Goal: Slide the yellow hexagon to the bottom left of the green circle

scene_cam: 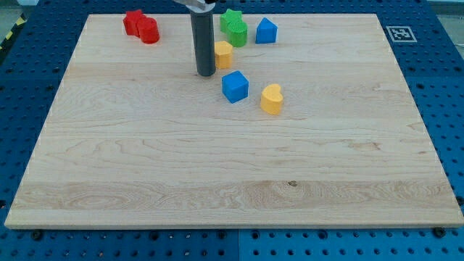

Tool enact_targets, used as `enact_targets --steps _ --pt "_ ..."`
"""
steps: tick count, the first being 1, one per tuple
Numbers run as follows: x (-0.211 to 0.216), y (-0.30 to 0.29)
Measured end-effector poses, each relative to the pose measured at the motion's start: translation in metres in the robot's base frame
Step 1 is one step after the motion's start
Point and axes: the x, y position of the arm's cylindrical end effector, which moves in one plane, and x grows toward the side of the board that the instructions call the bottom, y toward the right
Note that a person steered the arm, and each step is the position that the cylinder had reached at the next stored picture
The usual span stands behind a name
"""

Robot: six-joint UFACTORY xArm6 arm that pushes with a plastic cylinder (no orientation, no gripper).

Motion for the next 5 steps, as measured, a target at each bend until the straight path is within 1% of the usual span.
enact_targets --steps 2,4,5 --pt "-0.004 0.003" --pt "-0.04 0.007" --pt "-0.023 0.007"
